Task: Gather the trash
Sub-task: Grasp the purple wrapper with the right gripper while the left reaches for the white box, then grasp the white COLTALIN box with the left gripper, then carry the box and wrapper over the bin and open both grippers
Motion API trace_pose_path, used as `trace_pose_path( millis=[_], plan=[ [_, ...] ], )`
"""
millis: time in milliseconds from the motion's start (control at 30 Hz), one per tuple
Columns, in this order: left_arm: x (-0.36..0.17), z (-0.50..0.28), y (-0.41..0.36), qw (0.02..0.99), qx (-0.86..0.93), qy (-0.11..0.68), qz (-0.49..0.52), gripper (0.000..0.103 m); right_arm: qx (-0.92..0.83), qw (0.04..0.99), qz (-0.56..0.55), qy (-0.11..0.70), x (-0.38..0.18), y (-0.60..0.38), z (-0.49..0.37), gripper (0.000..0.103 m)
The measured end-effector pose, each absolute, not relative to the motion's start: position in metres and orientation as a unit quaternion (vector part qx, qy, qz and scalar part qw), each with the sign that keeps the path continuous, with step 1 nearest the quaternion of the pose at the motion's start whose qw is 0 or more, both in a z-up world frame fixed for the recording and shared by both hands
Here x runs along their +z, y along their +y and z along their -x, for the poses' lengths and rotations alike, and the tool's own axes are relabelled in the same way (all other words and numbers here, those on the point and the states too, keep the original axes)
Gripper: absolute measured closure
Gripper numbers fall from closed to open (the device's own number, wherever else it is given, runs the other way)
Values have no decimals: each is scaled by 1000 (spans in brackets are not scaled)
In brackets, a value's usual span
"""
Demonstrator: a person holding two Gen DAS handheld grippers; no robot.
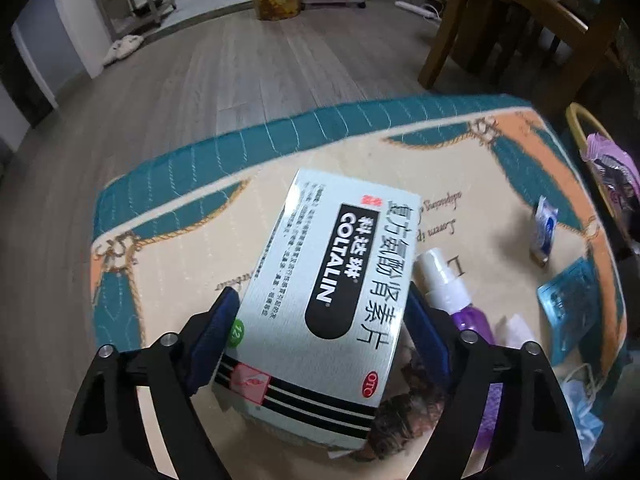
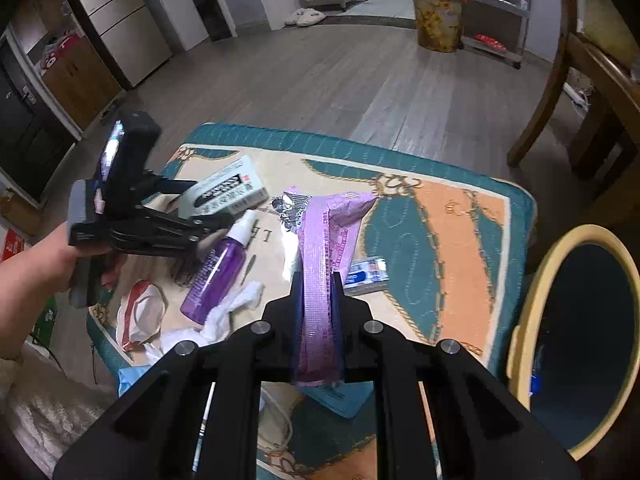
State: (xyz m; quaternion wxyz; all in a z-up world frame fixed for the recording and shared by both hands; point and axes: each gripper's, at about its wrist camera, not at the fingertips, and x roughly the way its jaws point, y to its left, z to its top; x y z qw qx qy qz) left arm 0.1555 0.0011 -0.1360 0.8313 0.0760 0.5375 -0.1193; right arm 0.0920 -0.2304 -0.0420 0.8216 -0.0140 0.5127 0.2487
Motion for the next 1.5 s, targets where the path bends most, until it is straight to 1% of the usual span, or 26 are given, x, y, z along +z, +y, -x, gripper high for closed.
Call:
trace_pose_path(
  millis=[167,200,233,267,300,333,367,400,467,633,667,700,733,767,967,1167,1267,1333,1367,1433,1500],
  plan=[
    [-105,-143,1,845,-120,517,-65,27,222,833,-1,507,-34,-254,-87,91],
    [-99,-140,0,847,-121,514,-62,30,219,834,-4,506,-32,-258,-86,91],
    [-90,-135,-4,849,-123,510,-61,40,213,836,-7,505,-30,-262,-85,91],
    [-88,-132,-5,848,-125,511,-61,65,208,838,-10,504,-28,-266,-83,91],
    [-85,-131,-7,846,-124,516,-59,69,202,841,-12,502,-26,-270,-81,91],
    [-82,-127,-11,842,-125,521,-57,69,198,843,-14,500,-24,-273,-79,91],
    [-80,-123,-16,841,-129,522,-63,74,194,846,-15,497,-20,-277,-77,91],
    [-78,-117,-22,839,-134,523,-75,80,191,848,-17,495,-18,-280,-75,91],
    [-78,-114,-30,834,-129,528,-94,83,187,852,-21,488,-12,-286,-70,91],
    [-79,-107,-37,836,-110,529,-97,82,187,860,-32,474,-1,-290,-61,91],
    [-81,-107,-39,837,-101,527,-104,68,188,861,-31,472,0,-290,-60,91],
    [-84,-108,-38,838,-92,528,-107,39,189,862,-29,470,0,-290,-60,91],
    [-87,-109,-36,840,-81,526,-106,27,189,862,-29,470,1,-289,-60,91],
    [-90,-111,-35,842,-74,525,-103,19,190,862,-28,470,1,-290,-60,91],
    [-115,-130,-25,834,-30,548,-56,19,197,857,-22,475,-3,-288,-64,91],
    [-136,-144,-25,820,-17,569,-52,19,202,853,-23,482,-8,-285,-69,91],
    [-143,-150,-25,817,-11,575,-45,16,202,850,-22,486,-11,-285,-72,91],
    [-151,-155,-24,808,-4,588,-32,16,201,850,-20,487,-12,-285,-74,91],
    [-154,-155,-21,803,-7,595,-22,20,200,850,-20,487,-13,-286,-74,91],
    [-151,-156,-19,808,2,590,-18,31,196,851,-20,487,-13,-289,-76,91],
    [-145,-154,-20,812,-7,584,-14,31,188,852,-24,487,-14,-295,-79,91]
  ],
)
